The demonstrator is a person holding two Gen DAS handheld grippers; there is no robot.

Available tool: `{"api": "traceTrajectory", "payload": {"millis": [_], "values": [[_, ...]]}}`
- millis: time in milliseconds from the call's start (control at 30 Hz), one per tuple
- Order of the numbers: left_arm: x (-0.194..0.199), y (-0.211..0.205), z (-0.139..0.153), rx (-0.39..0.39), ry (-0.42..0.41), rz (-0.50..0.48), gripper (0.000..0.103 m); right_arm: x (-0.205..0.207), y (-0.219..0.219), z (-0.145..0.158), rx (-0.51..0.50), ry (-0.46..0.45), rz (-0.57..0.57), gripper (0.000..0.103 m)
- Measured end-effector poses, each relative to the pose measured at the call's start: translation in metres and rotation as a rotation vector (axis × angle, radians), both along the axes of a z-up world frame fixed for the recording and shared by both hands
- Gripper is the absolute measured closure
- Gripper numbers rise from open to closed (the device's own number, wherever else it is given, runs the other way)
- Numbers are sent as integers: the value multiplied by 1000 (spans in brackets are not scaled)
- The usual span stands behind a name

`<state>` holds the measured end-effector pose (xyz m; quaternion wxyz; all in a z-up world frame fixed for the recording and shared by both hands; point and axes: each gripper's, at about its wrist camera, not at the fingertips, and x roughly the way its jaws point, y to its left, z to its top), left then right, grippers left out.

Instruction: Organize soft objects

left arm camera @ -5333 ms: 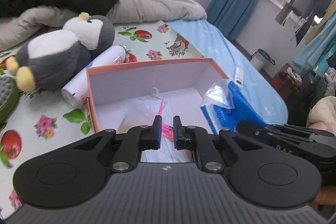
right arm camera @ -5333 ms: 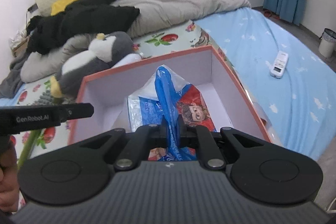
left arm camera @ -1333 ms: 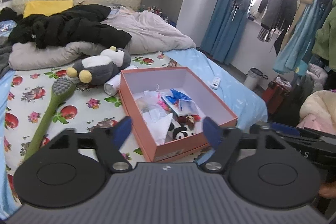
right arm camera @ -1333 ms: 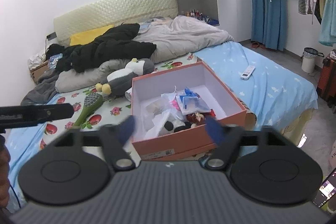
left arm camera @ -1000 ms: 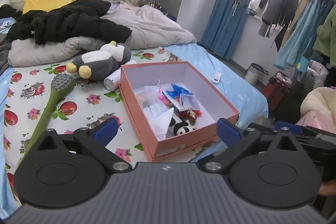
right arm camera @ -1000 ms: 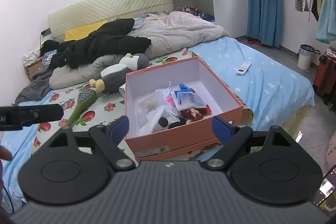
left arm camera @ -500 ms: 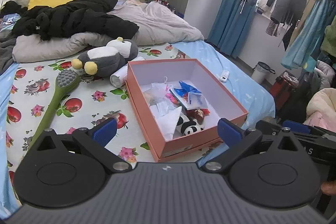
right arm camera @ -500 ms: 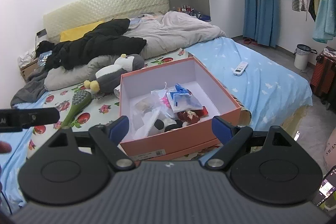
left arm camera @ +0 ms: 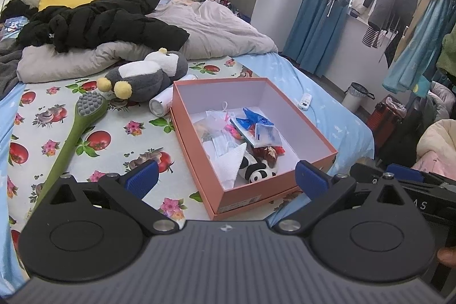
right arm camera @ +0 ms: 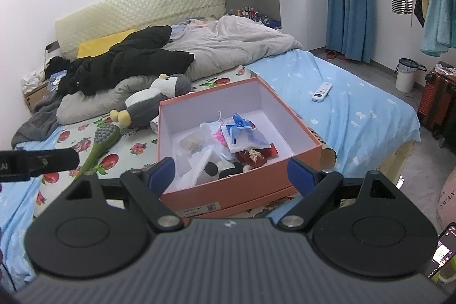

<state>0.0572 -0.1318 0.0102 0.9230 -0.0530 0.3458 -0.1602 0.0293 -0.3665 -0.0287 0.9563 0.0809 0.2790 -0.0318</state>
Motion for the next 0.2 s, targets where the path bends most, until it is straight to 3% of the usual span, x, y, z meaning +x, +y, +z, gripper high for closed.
{"api": "traceTrajectory", "payload": {"millis": [200], "values": [[-2, -1, 0, 2, -4, -3, 0, 0, -1, 0, 4, -1, 9, 15]]}}
